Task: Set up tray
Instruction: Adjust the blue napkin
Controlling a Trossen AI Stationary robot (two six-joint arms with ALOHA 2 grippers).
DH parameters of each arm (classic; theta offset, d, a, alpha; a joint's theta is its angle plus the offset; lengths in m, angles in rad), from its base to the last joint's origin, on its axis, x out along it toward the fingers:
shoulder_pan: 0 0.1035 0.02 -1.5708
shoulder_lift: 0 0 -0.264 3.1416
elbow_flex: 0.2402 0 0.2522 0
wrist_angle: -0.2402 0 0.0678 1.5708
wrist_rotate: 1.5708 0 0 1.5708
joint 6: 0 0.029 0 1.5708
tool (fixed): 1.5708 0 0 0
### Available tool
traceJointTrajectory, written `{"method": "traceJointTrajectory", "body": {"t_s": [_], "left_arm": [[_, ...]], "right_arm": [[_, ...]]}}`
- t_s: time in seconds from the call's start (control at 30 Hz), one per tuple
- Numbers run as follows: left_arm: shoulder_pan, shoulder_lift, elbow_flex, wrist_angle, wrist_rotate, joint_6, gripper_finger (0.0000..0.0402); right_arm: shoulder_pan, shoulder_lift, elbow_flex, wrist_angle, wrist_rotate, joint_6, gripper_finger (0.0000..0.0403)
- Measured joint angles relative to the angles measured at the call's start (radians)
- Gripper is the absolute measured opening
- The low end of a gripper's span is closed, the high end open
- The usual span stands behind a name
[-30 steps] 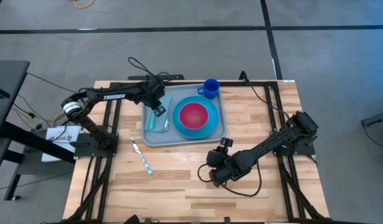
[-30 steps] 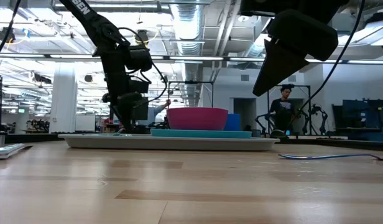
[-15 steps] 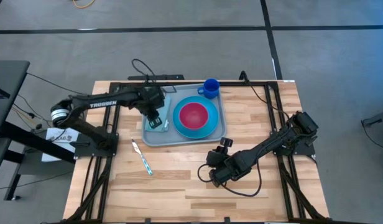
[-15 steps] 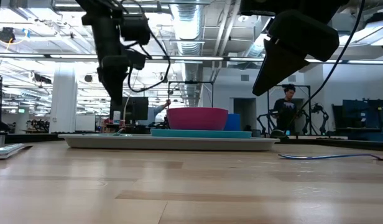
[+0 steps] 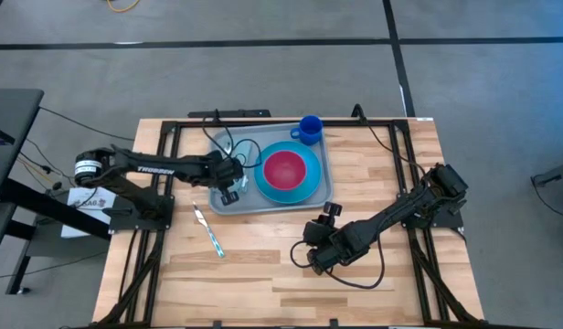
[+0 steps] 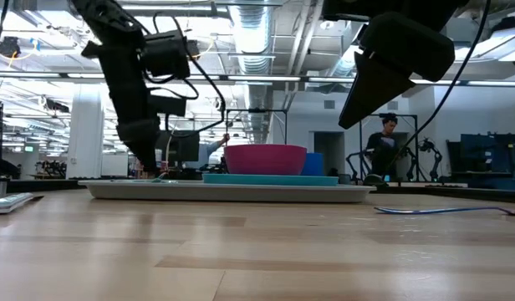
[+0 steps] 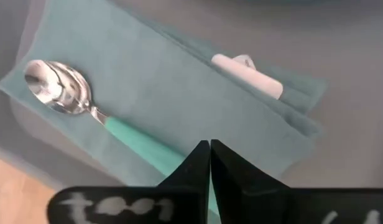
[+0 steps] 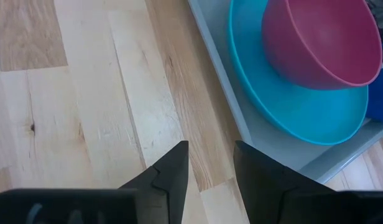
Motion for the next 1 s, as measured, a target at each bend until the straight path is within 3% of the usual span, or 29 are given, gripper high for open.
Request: {"method": "traceJointTrajectory", "body": {"t_s": [0.17, 1.0], "left_arm": [[0.002, 0.0, -0.06, 0.123, 0.013, 0.018, 0.0], [-0.028, 0.045, -0.124, 0.262, 0.191, -0.031, 0.0]], "right_arm": [[0.0, 0.0, 0.0, 0.0, 0.0, 0.0, 0.0121], [0.0, 0.0, 0.0, 0.003, 0.0, 0.0, 0.0121]]}}
